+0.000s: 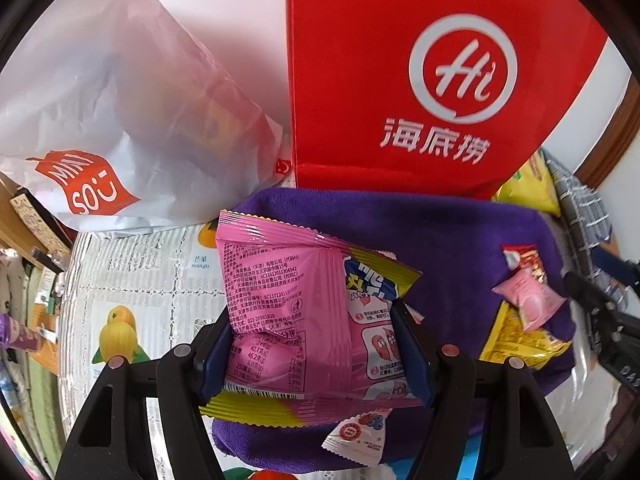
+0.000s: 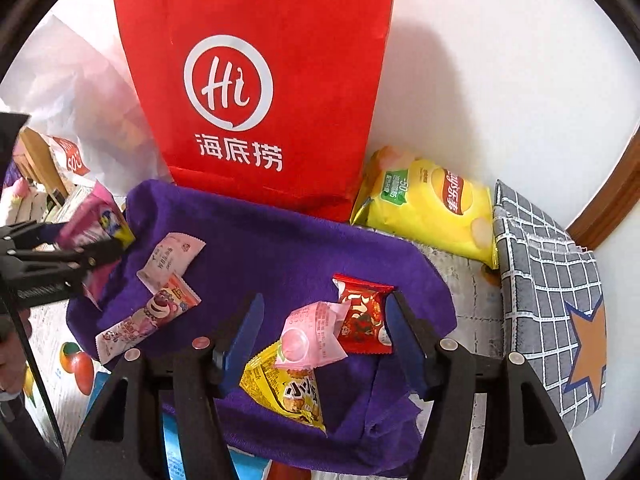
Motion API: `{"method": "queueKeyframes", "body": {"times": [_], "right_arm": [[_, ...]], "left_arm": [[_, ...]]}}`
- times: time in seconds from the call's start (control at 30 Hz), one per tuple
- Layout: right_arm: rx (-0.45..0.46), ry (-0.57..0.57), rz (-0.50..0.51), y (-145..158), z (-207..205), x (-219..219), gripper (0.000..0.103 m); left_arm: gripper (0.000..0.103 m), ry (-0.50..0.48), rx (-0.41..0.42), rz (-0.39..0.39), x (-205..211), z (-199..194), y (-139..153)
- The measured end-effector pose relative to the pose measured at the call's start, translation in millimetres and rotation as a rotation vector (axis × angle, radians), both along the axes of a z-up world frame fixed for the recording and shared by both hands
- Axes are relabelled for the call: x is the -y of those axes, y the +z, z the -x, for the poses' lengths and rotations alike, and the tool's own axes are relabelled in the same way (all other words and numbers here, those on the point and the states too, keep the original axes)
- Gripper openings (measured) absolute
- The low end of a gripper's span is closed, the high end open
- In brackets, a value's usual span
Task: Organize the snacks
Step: 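Lower both packets onto the purple towel and open both tools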
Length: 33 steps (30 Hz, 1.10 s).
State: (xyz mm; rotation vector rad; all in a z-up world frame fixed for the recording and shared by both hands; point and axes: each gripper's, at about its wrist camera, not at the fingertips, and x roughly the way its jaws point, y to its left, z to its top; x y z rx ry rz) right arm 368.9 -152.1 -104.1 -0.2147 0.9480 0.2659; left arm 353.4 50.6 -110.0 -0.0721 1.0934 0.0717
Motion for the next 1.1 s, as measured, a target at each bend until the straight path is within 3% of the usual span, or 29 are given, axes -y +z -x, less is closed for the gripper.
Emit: {"method": "queueKeyframes", "body": {"times": [0.53, 0.73, 0.87, 1.1], "right_arm": [[-0.005, 0.007, 0.017, -2, 1, -4, 0.063], [-0.001, 0.010, 0.015, -1, 2, -5, 0.063], [-0.001, 0.004, -0.003, 1, 3, -5, 0.063], [0.009, 0.013, -0.028, 9, 10, -10, 0.063]], "left_arm": [[0.069, -0.007, -0.065, -0.009, 0, -4, -11], [0.070, -0.005, -0.088, 0.053, -4, -7, -11], [0.078, 0.007, -0.053, 0.057, -5, -4, -2], [0.078, -0.008, 0.031, 0.074, -7, 6, 22]]}}
